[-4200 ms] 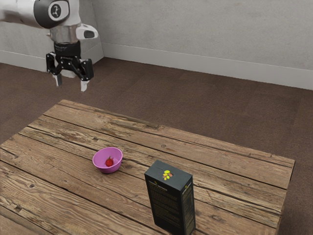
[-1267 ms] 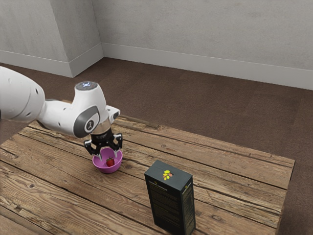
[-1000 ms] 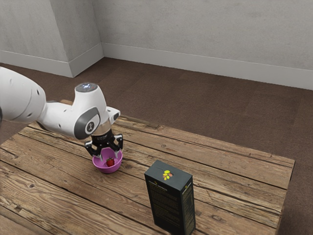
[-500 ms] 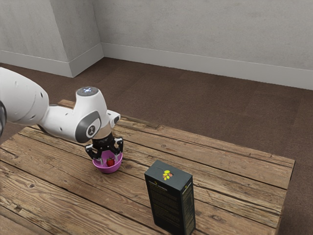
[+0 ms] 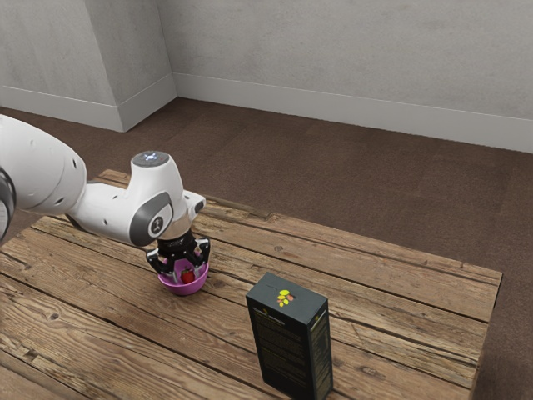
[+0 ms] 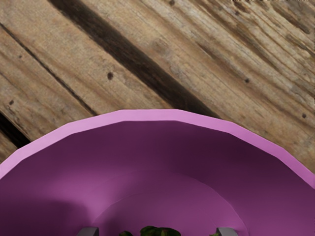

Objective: Take strawberry from the bowl

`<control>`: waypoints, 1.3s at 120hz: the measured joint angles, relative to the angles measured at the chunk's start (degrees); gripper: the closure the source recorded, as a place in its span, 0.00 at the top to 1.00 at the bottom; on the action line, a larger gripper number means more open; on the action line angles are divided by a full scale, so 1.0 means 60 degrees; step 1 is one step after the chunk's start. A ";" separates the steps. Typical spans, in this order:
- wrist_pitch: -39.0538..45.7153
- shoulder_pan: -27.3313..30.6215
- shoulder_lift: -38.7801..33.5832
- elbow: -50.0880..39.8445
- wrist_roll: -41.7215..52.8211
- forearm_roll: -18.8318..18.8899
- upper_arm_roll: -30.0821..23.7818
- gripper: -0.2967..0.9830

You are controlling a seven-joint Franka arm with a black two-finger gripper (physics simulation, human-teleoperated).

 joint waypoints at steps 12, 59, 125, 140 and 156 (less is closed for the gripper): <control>-0.0004 -0.0012 -0.0015 0.0005 -0.0006 -0.0001 0.0000 0.41; -0.0041 -0.0018 -0.0010 0.0058 -0.0089 0.0044 0.0003 0.32; -0.0349 -0.0319 -0.1533 0.0000 -0.0383 0.0195 0.0079 0.25; -0.0599 -0.0921 -0.1595 0.0262 -0.0453 0.0235 0.0059 0.24; -0.0734 -0.1605 -0.1155 0.0653 -0.0525 0.0233 0.0014 0.24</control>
